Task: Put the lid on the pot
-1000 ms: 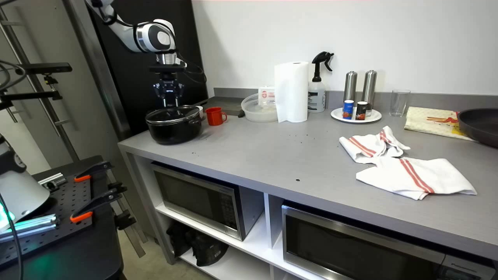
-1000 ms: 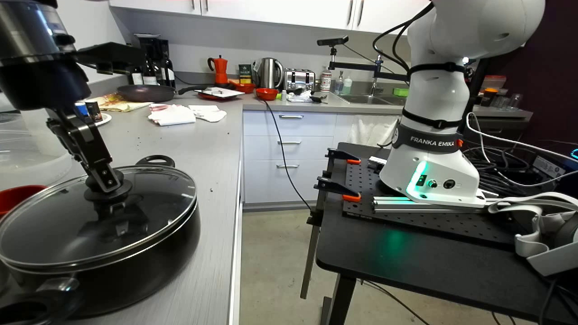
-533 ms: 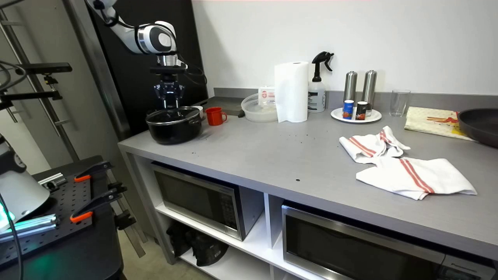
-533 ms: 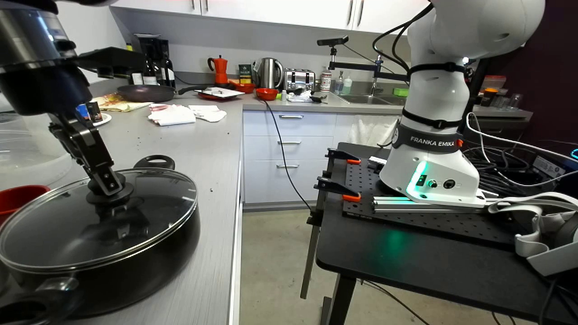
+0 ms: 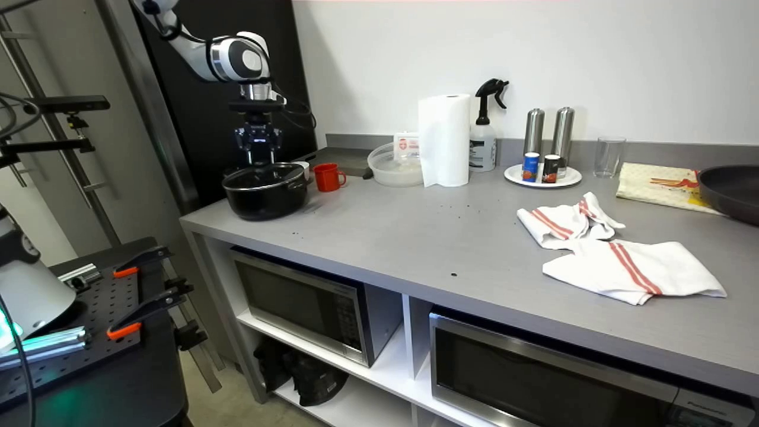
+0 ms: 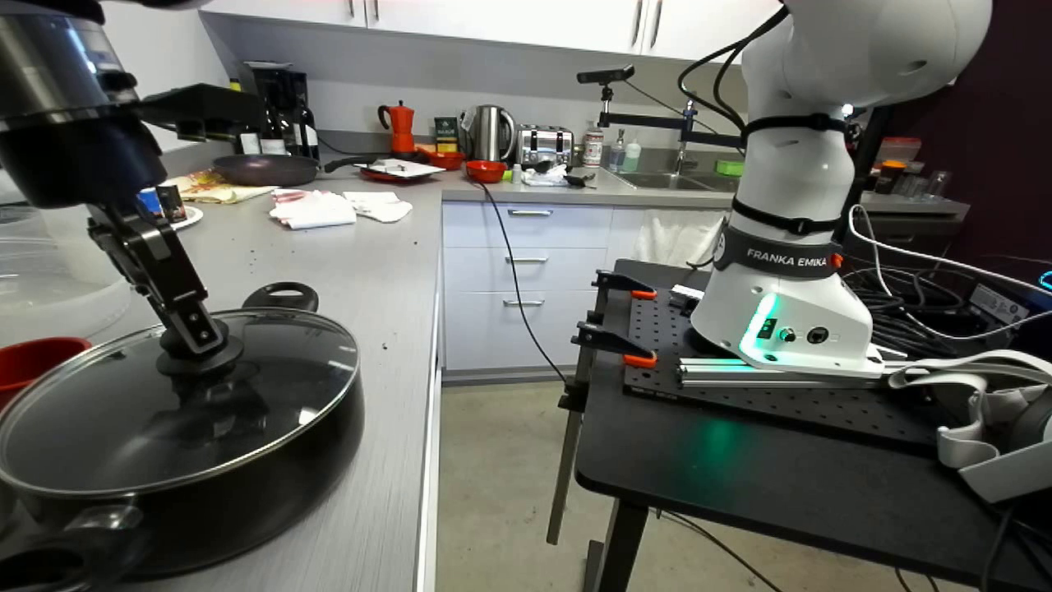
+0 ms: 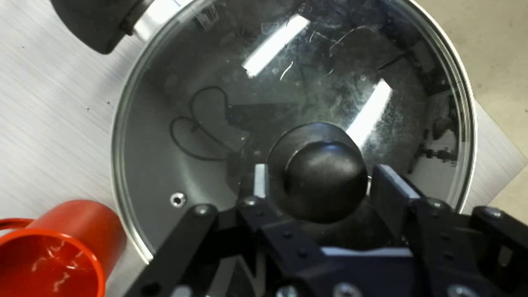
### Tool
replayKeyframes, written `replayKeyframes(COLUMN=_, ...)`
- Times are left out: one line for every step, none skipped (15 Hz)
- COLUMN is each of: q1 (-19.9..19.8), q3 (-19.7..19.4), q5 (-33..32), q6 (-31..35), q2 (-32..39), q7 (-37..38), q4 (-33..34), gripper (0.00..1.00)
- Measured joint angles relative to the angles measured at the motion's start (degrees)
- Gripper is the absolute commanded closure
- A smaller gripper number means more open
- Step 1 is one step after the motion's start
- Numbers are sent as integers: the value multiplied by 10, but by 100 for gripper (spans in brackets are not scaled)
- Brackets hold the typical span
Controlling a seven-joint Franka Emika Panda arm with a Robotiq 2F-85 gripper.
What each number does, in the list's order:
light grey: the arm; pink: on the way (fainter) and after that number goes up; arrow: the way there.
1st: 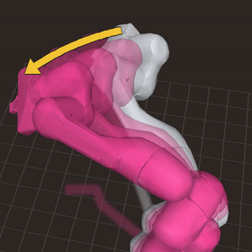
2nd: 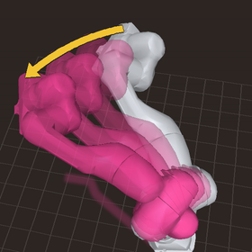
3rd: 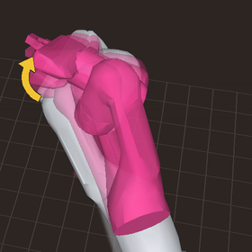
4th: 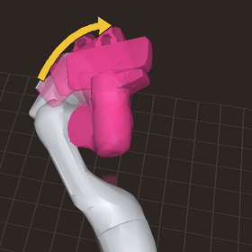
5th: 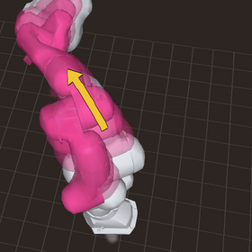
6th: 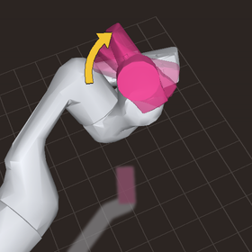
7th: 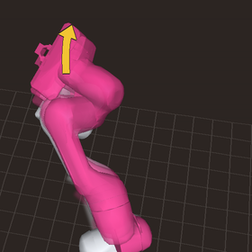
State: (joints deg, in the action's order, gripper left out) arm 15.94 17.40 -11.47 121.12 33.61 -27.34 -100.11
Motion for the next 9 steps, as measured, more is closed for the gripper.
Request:
replayKeyframes(q1=0, q3=-1, q5=0, q6=-2, q2=0, q7=0, q4=3, gripper=1)
replayKeyframes(q1=-1, q3=-1, q5=0, q6=-3, q2=0, q7=0, q4=5, gripper=0)
replayKeyframes(q1=-1, q3=-2, q5=0, q6=-4, q2=0, q7=0, q4=7, gripper=0)
replayKeyframes(q1=-2, q3=-2, q5=0, q6=-4, q2=0, q7=0, q4=9, gripper=0)
replayKeyframes(q1=-2, q3=-2, q5=0, q6=-5, q2=0, q7=0, q4=11, gripper=0)
replayKeyframes(q1=-2, q3=-2, q5=0, q6=-5, q2=0, q7=0, q4=12, gripper=0)
replayKeyframes(q1=-2, q3=-3, q5=0, q6=-6, q2=0, q7=0, q4=14, gripper=0)
replayKeyframes(q1=-2, q3=-3, q5=0, q6=-6, q2=0, q7=0, q4=15, gripper=0)
replayKeyframes(q1=-2, q3=-3, q5=0, q6=-6, q2=0, q7=0, q4=15, gripper=0)
